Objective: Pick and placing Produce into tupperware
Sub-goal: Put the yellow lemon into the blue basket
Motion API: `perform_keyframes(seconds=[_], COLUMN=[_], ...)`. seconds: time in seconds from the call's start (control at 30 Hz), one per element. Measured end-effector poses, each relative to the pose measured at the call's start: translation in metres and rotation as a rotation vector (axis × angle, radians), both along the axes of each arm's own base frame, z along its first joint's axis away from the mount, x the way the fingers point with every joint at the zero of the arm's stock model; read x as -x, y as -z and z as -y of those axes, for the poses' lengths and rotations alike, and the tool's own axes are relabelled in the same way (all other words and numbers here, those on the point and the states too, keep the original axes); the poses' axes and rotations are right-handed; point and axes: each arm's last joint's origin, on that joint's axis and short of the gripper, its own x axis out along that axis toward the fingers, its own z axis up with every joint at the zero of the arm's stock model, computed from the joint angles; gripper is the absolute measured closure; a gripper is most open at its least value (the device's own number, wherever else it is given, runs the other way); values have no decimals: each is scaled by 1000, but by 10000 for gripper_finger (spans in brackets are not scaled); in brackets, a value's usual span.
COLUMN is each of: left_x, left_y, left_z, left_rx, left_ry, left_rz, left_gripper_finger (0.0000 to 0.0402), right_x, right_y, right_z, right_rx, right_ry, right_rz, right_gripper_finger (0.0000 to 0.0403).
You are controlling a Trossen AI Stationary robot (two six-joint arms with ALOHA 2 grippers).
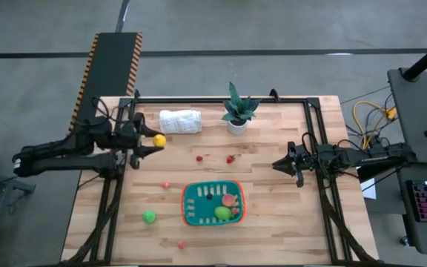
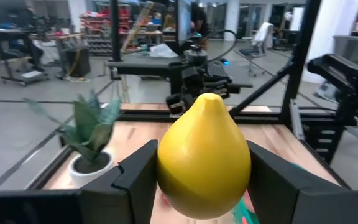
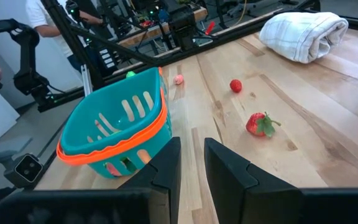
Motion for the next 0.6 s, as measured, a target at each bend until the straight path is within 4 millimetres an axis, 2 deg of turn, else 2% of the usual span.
perform_keyframes(seconds=[0.37, 0.6], left_x=[-28, -47], left_y=[5, 18], left_z=[6, 12], left_rx=[-21, -13], left_ry=[80, 132], left_rz=[-26, -95], left_gripper_finger=[219, 219], right_x=[0, 0], right_y=[0, 0], right_z=[0, 0], right_rx=[0, 0], right_ry=[1, 1], right_rz=[0, 0], right_gripper_finger=[339, 339])
